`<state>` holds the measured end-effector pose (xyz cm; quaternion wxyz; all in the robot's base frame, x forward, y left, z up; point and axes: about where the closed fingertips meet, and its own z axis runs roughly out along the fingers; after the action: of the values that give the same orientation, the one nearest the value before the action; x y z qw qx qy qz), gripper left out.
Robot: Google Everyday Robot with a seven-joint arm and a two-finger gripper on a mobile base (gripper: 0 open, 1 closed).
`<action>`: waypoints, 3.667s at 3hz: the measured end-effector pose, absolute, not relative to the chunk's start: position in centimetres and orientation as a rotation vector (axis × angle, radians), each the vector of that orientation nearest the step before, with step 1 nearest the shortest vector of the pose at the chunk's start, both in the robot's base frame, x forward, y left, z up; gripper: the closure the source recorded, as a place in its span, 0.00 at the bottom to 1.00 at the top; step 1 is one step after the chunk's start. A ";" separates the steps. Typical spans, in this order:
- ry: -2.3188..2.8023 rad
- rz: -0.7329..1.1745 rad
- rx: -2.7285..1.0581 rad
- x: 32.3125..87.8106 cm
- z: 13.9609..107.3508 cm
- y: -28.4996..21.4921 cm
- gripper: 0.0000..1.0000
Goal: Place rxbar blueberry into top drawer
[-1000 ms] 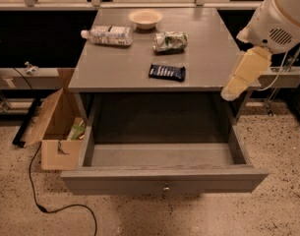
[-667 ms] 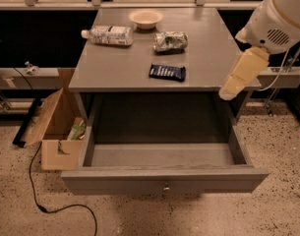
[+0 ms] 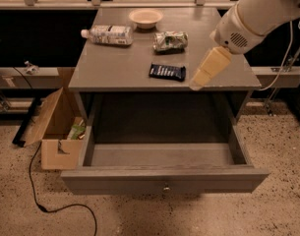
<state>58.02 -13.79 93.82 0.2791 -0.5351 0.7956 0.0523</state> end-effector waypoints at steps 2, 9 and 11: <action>1.979 0.335 -1.342 66.7 91.2 -5.7 0.00; 2.153 0.441 -1.313 70.1 82.6 -6.6 0.77; 2.014 0.388 -1.325 63.9 87.5 -7.5 1.00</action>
Offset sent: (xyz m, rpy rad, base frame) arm 0.1227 0.1133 -0.0335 0.3038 -0.0709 0.0651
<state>63.93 -7.48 87.53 0.3430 -0.5096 0.7748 0.1492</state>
